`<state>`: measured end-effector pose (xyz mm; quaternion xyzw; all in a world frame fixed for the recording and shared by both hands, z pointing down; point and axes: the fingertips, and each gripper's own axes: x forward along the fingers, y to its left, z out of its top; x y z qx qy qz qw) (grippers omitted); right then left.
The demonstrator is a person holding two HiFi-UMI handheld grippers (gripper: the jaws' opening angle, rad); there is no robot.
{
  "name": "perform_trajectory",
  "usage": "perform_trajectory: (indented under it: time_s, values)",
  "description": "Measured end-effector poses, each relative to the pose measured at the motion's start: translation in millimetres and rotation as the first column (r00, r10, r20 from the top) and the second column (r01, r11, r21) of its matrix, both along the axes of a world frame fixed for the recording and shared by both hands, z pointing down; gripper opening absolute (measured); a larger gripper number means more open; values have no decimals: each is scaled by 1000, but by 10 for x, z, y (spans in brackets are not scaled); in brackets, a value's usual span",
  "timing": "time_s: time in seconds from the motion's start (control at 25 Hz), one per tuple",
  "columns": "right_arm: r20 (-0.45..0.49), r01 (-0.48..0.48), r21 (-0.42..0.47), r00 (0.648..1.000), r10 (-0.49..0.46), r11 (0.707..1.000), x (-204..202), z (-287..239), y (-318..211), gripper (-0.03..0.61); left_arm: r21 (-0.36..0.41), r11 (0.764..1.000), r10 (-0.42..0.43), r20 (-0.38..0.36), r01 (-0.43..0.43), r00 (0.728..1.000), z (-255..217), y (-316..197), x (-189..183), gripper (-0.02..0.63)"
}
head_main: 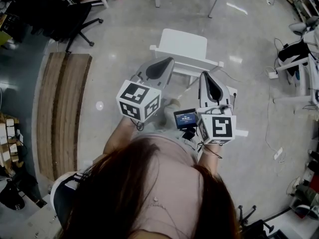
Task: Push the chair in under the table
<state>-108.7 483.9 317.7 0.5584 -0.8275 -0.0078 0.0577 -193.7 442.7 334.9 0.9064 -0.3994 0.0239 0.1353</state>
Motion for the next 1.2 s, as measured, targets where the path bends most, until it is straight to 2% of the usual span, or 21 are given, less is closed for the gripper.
perform_trajectory:
  time_s: [0.56,0.92,1.2]
  values:
    - [-190,52,-75,980,-65,996,226,391,-819,15,-19,1000,12,117,-10,993,266,-745,367,8]
    - [-258,92,-119,959,-120,989,370,599,-1094,17,-28,997,72,231,-68,970,480,-957,559,9]
    - [-310,141,-166,932,-187,976,380,791,-1152,17,-49,993,118,315,-108,942,651,-1027,627,9]
